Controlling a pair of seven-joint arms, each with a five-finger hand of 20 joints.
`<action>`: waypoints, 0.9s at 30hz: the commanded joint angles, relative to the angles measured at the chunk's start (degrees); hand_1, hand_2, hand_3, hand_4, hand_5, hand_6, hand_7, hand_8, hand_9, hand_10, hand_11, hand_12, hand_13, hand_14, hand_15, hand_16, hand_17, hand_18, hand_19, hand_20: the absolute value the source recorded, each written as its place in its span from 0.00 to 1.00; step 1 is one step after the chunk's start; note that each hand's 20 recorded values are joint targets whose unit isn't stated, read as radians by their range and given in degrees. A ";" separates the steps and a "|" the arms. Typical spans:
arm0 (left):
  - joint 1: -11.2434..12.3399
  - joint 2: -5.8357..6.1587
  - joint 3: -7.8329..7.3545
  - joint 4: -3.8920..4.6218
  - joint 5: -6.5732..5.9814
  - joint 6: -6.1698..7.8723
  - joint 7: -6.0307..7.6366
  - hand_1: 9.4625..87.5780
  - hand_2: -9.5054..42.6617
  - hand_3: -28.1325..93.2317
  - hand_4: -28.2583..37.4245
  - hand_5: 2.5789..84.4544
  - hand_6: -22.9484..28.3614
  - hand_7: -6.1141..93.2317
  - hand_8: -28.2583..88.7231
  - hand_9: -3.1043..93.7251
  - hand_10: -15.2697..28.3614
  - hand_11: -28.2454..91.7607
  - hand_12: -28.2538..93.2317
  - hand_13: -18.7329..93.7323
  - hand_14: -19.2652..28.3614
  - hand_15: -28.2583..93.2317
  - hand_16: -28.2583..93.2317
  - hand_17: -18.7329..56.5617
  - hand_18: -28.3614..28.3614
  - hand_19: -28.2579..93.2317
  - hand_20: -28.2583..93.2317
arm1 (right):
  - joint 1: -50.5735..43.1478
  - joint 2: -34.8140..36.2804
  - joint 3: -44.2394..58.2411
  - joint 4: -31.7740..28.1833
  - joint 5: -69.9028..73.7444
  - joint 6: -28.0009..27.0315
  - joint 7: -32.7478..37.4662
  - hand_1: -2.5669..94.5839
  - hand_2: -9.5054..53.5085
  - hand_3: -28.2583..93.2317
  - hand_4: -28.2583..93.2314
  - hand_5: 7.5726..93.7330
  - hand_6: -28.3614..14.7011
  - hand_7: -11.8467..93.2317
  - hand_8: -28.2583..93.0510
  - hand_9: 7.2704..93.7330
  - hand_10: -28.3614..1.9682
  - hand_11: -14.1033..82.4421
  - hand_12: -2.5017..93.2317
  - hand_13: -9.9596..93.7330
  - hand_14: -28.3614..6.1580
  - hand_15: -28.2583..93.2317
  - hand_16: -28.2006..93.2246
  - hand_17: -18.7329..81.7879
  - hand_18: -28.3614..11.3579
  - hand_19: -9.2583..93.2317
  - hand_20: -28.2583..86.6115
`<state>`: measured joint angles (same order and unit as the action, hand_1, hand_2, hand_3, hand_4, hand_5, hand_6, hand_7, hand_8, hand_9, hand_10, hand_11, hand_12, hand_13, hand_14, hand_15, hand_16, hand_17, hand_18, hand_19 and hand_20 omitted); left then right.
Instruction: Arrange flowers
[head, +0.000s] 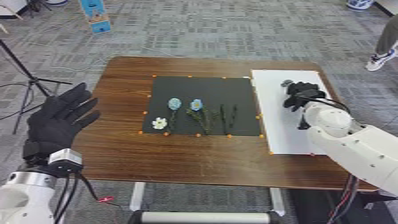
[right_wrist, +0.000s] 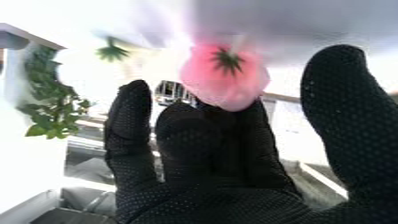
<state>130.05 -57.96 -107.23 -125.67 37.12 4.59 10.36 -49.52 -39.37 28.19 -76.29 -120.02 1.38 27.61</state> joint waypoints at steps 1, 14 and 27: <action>0.59 -0.02 -0.32 -0.52 -0.23 -0.25 -0.13 0.13 0.09 0.82 0.00 0.39 0.52 0.26 0.16 0.31 0.62 0.41 0.38 0.36 0.69 0.45 0.26 0.11 0.89 0.59 0.33 | 1.68 1.68 -1.06 -0.64 -2.06 -6.35 2.12 0.32 0.00 0.92 0.00 0.42 0.60 0.32 0.14 0.47 0.58 0.34 0.22 0.68 0.52 0.97 0.51 0.44 0.18 0.85 0.69; 0.00 0.41 -0.09 -0.18 -0.28 -0.59 -0.53 0.13 0.09 0.82 0.00 0.39 0.52 0.26 0.16 0.31 0.62 0.41 0.38 0.36 0.69 0.45 0.26 0.11 0.89 0.59 0.33 | 0.78 2.00 -2.63 -1.12 -0.96 0.20 -1.68 0.49 0.00 0.87 0.00 0.52 0.70 0.62 0.29 0.67 0.71 0.49 0.51 0.72 0.59 0.96 0.51 0.47 0.21 0.87 0.69; -0.22 0.59 0.06 0.00 -0.33 -0.72 -0.97 0.13 0.09 0.83 0.00 0.39 0.53 0.26 0.16 0.31 0.62 0.41 0.38 0.36 0.68 0.45 0.26 0.11 0.89 0.59 0.33 | 2.82 -0.12 -8.29 -3.06 -1.69 23.56 -10.45 0.57 0.00 0.87 0.00 0.67 0.70 0.63 0.26 0.81 0.78 0.52 0.53 0.79 0.65 0.96 0.52 0.51 0.25 0.87 0.68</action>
<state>129.97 -57.51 -107.19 -125.63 37.10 4.48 10.06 -48.39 -37.36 22.58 -76.01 -117.47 16.42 17.39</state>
